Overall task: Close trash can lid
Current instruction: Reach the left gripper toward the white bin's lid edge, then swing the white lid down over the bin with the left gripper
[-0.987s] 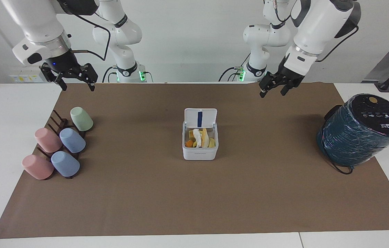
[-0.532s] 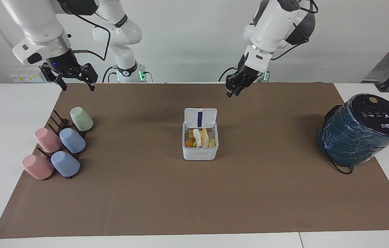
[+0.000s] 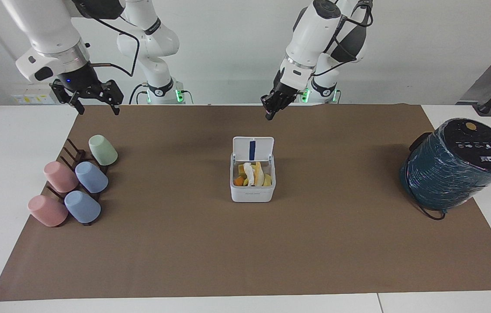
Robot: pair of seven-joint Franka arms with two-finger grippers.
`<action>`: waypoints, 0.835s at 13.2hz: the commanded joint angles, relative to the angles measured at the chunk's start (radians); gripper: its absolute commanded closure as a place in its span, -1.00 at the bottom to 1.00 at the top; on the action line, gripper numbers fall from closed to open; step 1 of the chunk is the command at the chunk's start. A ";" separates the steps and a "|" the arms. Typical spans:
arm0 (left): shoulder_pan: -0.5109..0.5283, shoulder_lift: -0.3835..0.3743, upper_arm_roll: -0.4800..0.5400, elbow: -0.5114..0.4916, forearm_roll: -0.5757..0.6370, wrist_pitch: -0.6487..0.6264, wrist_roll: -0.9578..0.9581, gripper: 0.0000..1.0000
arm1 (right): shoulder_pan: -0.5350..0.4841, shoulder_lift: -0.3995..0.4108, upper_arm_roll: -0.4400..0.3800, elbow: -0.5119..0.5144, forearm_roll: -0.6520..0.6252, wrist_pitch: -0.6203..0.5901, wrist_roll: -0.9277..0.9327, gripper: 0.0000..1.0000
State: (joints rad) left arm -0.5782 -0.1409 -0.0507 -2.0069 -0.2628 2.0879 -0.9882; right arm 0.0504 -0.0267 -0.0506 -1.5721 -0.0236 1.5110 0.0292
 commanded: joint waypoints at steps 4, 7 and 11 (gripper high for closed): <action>-0.061 0.092 0.017 -0.029 -0.024 0.173 -0.085 1.00 | -0.001 -0.018 0.001 -0.017 0.005 -0.006 -0.005 -1.00; -0.051 0.115 0.017 -0.026 -0.117 0.204 -0.101 1.00 | -0.001 -0.018 0.001 -0.017 0.005 -0.006 -0.005 -1.00; -0.028 0.116 0.018 -0.027 -0.153 0.224 -0.101 1.00 | -0.001 -0.016 0.001 -0.017 0.005 -0.006 -0.005 -1.00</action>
State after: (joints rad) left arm -0.6145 -0.0146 -0.0361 -2.0228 -0.3945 2.2884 -1.0806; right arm 0.0504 -0.0267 -0.0506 -1.5722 -0.0236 1.5110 0.0292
